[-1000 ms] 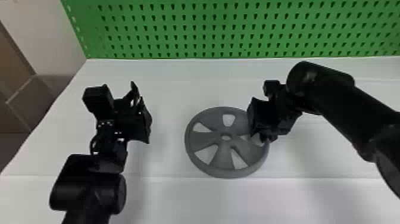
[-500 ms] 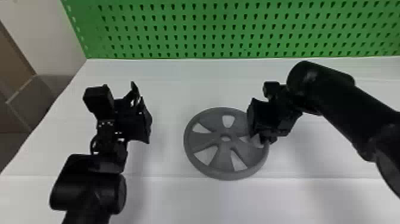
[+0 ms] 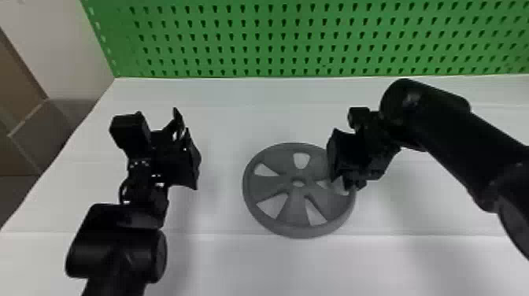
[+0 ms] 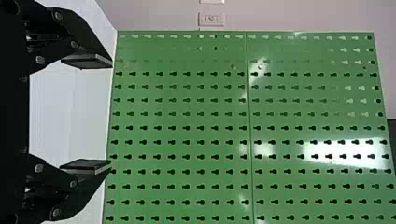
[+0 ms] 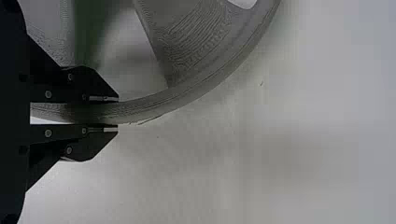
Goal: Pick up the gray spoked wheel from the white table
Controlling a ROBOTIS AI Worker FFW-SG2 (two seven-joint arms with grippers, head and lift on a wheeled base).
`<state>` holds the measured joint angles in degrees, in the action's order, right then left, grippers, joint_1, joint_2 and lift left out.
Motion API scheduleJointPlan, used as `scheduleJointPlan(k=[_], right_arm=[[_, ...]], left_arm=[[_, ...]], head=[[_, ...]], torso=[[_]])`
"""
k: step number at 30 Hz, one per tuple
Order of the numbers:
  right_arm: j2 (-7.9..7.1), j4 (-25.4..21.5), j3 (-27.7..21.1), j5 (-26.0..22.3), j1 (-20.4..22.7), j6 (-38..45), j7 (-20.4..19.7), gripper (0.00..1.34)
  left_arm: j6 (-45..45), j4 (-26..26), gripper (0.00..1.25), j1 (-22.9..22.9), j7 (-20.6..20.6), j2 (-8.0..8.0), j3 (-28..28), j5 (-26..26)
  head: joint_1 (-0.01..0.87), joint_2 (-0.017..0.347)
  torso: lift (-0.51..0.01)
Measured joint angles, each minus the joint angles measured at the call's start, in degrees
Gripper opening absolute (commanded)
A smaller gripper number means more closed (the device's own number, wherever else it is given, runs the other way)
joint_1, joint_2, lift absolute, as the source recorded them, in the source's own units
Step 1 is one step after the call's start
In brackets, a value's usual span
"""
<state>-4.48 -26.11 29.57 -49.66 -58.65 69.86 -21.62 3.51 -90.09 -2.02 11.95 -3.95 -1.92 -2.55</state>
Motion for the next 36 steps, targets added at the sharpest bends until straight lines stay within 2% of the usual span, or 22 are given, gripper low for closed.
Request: scheduleJointPlan(k=[6,14,19,36], right_arm=[[-0.15,-1.6,-1.6,0.7,-0.1,1.3,0.0,0.20],[-0.59,-8.0,-8.8,5.6,0.0,6.7,0.0,0.20],[-1.00,-10.9,-12.4,6.8,-0.1,10.1,0.0,0.20],[-2.20,-14.1,-14.7,7.8,-0.8,13.0,0.0,0.20]], left_arm=[[0.0,0.0,0.76,0.2,0.0,-0.01,0.2,0.0],[0.0,-0.1,0.76,0.4,0.0,-0.09,0.3,-0.1],[0.0,-0.1,0.76,0.4,0.0,-0.16,0.3,-0.1],[0.0,-0.1,0.76,0.5,0.0,-0.27,0.2,-0.2]], head=[[0.779,0.084],[0.779,0.084],[0.779,0.084],[0.779,0.084]], torso=[[-0.076],[-0.076],[-0.076],[-0.076]])
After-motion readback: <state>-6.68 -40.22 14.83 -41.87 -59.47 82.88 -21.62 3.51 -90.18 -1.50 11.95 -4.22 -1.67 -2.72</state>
